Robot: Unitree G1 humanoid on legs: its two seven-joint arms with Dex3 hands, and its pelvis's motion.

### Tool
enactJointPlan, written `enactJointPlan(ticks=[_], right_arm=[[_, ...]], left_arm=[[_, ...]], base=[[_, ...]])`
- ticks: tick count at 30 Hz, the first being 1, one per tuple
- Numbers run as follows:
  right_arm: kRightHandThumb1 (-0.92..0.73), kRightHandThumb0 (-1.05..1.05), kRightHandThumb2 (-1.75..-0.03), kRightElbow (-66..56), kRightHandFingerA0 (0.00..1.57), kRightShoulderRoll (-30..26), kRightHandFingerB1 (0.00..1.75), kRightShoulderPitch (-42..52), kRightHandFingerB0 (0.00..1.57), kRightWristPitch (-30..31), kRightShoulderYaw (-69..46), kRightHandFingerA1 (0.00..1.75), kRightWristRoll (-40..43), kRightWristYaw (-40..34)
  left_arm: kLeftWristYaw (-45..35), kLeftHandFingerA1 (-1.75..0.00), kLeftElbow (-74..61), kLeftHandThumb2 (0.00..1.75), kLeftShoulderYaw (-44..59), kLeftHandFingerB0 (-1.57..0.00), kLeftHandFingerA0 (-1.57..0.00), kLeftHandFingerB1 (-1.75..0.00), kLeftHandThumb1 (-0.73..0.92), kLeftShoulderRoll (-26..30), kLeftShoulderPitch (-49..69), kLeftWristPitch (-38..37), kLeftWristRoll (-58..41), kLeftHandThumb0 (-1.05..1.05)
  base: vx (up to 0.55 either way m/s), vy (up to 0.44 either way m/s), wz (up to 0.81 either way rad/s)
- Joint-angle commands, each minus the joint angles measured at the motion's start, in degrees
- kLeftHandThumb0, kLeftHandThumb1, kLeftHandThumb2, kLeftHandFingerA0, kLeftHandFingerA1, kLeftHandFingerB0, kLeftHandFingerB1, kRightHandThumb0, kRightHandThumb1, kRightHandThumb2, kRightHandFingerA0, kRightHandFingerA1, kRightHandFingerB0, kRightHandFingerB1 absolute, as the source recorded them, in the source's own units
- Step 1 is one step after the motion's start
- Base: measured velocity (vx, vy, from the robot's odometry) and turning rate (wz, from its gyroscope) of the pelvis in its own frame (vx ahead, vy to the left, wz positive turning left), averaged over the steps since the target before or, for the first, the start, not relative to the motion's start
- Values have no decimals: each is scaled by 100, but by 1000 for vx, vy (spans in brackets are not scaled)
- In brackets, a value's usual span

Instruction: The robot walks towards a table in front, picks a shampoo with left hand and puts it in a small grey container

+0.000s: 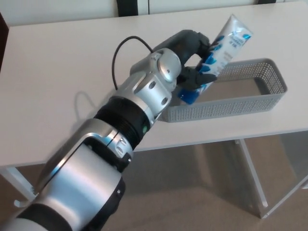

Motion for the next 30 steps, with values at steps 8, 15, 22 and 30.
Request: enactJointPlan(ticks=[8, 15, 22, 30], right_arm=[[-71, -37, -61, -22, 65, -33, 40, -13, 51, 55, -13, 48, 28, 50], [-71, -38, -61, -11, 63, -19, 40, -14, 51, 46, 1, 47, 18, 62], [-71, -36, -61, -48, 64, -33, 39, -68, 49, 65, 18, 47, 12, 88], [-69, -38, -61, -44, 63, -23, 41, -226, 54, 70, 10, 48, 18, 104]], left_arm=[[1754, -155, -156, 61, -1091, -79, -78, -57, 63, 516, 254, -1342, 1430, -24], [904, 0, -121, 87, -1707, 0, 0, 0, 52, 447, 101, -534, 1793, -88], [129, 0, -82, 61, -1602, 0, 0, 0, 59, 366, 102, -417, 1545, -94], [166, 0, -96, 63, -1377, 0, 0, 0, 61, 471, 128, -574, 1552, -102]], base=[[0, 0, 0], [0, 0, 0], [0, 0, 0], [0, 0, 0]])
